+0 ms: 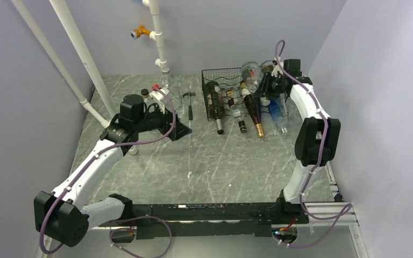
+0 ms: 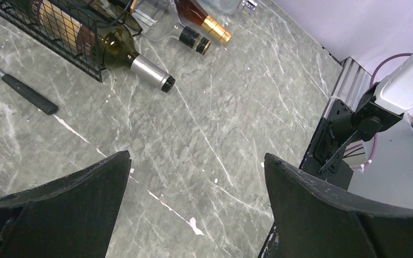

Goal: Take the wine bottle off the wine rack
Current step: Pick up the wine bottle from the wine rack.

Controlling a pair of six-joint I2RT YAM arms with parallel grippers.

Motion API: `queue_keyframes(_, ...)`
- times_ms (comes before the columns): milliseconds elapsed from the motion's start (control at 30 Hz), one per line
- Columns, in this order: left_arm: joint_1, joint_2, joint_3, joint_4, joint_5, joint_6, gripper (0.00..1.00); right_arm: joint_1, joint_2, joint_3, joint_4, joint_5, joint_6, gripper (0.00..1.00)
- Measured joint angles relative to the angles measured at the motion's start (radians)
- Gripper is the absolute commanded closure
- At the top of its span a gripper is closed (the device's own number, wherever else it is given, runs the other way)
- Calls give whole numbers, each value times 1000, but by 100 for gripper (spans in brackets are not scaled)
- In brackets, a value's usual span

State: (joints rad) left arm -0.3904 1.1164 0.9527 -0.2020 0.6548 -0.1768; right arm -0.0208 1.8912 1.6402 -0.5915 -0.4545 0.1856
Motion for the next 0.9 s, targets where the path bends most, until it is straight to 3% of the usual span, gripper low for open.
queue_keyframes(900, 0, -1, 0, -5, -5, 1, 0, -27, -65, -52, 21, -227, 154, 100)
